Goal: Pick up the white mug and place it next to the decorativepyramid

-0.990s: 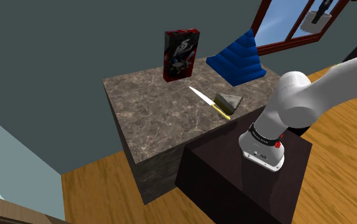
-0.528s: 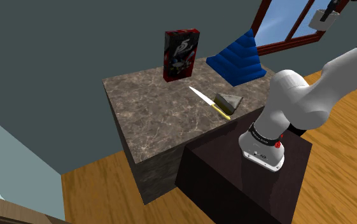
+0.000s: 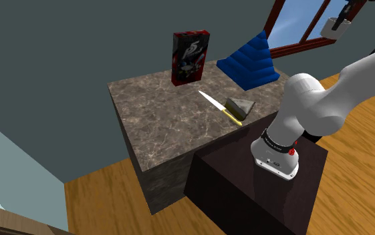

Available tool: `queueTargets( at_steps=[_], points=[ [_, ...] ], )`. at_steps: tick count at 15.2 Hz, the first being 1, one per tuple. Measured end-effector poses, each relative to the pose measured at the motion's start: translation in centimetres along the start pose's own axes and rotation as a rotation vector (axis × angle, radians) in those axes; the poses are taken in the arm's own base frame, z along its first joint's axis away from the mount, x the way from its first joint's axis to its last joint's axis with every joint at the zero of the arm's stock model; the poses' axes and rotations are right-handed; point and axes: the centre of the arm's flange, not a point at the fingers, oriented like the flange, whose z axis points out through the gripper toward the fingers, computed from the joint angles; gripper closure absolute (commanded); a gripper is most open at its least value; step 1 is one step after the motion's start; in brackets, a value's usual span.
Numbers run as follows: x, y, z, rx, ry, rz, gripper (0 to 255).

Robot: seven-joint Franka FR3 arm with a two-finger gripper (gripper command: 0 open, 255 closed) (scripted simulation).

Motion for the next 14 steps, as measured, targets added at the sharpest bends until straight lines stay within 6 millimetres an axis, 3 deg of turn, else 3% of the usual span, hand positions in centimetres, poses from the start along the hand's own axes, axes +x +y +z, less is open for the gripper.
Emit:
queueTargets(
  at_steps=[14],
  points=[
    [0.4,-0.3,7.3,0.000,0.000,0.000,255]
  ],
)
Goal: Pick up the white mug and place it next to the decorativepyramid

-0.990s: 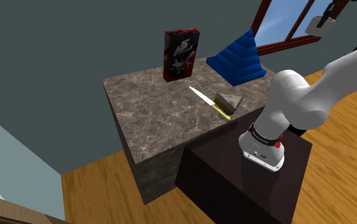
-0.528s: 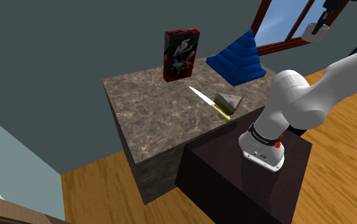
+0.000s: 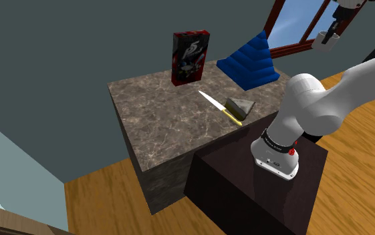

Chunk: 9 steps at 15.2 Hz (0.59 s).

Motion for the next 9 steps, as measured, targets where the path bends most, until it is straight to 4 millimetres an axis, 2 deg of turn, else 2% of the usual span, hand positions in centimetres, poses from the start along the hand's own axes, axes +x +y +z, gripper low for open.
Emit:
queueTargets(
  at_steps=[9],
  points=[
    [0.2,-0.3,4.8,0.000,0.000,0.000,255]
  ],
)
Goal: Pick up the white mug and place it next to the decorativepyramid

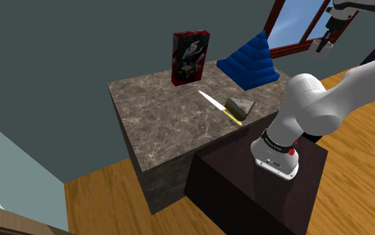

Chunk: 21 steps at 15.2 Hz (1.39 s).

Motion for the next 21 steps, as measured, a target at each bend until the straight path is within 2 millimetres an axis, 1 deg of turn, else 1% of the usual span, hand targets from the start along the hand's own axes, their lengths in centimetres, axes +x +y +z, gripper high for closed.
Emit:
queueTargets(
  at_steps=[21],
  points=[
    [0.5,-0.4,11.0,0.000,0.000,0.000,255]
  ],
)
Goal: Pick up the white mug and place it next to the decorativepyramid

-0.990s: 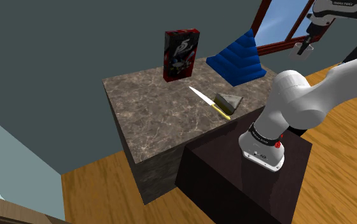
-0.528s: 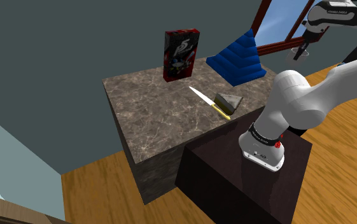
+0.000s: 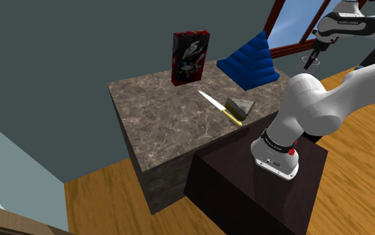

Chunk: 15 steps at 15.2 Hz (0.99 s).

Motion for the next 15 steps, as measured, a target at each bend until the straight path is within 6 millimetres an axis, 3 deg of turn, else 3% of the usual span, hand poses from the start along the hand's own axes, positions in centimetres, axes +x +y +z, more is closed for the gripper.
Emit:
queueTargets(
  at_steps=[15],
  points=[
    [0.4,-0.3,8.0,0.000,0.000,0.000,255]
  ],
)
